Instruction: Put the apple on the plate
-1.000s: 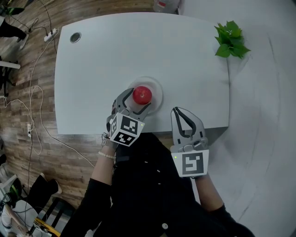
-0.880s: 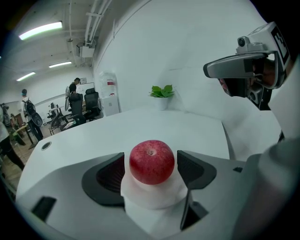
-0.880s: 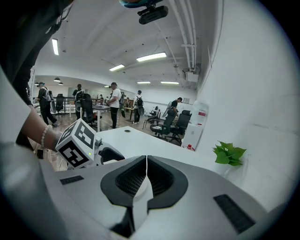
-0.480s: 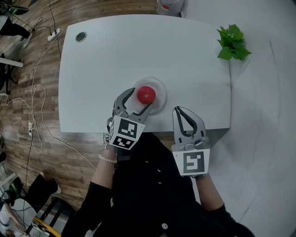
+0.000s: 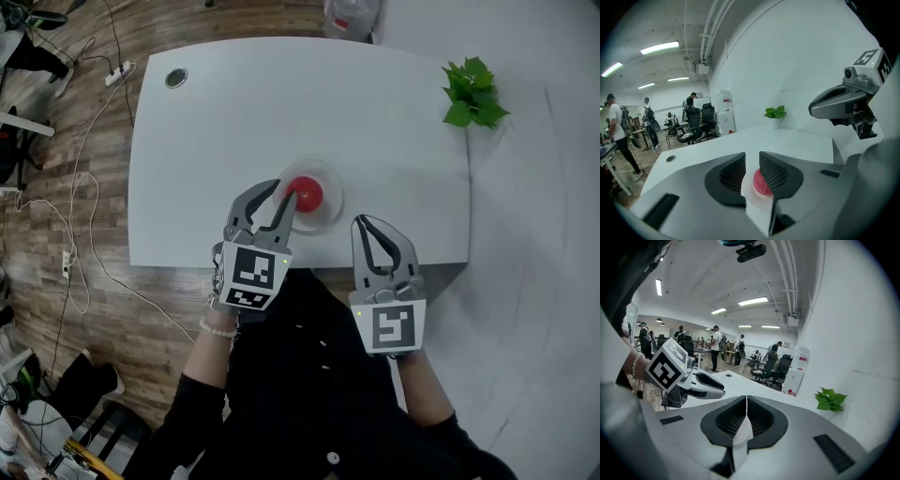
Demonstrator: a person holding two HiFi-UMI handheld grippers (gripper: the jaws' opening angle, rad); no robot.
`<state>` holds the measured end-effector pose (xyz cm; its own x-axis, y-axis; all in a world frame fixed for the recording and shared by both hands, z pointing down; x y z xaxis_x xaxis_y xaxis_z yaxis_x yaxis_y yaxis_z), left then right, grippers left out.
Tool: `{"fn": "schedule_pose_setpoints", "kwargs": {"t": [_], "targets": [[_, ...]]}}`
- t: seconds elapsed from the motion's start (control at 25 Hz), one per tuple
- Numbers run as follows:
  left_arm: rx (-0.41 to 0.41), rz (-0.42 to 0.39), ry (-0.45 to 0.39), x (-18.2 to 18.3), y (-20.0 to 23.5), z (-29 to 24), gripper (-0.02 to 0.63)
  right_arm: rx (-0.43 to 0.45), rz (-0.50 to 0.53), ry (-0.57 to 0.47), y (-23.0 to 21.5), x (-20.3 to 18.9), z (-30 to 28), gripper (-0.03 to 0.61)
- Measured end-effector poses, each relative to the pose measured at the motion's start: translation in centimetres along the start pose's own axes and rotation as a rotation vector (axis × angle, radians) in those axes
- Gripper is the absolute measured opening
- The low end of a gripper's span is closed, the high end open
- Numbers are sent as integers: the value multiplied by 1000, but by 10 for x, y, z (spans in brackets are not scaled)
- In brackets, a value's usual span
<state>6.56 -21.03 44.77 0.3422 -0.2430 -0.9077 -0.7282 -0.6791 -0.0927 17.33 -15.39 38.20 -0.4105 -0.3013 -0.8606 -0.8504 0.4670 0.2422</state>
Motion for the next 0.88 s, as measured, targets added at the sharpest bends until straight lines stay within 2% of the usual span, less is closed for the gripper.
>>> {"fn": "schedule_pose_setpoints", "kwargs": {"t": [0.32,0.6,0.88], "targets": [[20,-38,4,15,3,19,51,-25,3,-48,2,20,6,43],[21,-72,16,29,1,37,37,-37,9,-75,4,32,14,43],[42,-84,-14,44,2,57,29,-31,35,-117,5,45,17,43]]}}
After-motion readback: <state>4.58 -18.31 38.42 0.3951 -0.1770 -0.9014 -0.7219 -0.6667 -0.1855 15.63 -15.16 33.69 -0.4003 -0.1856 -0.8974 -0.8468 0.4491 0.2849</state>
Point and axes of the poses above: the fingertips, and each gripper's own axes: z backward along the fingers, y to its left, x out of its top, the point moved 2 cm from there along z, backward along the fingers, and after that the axes turned 1 degree about -x, right-handed, at the moved point
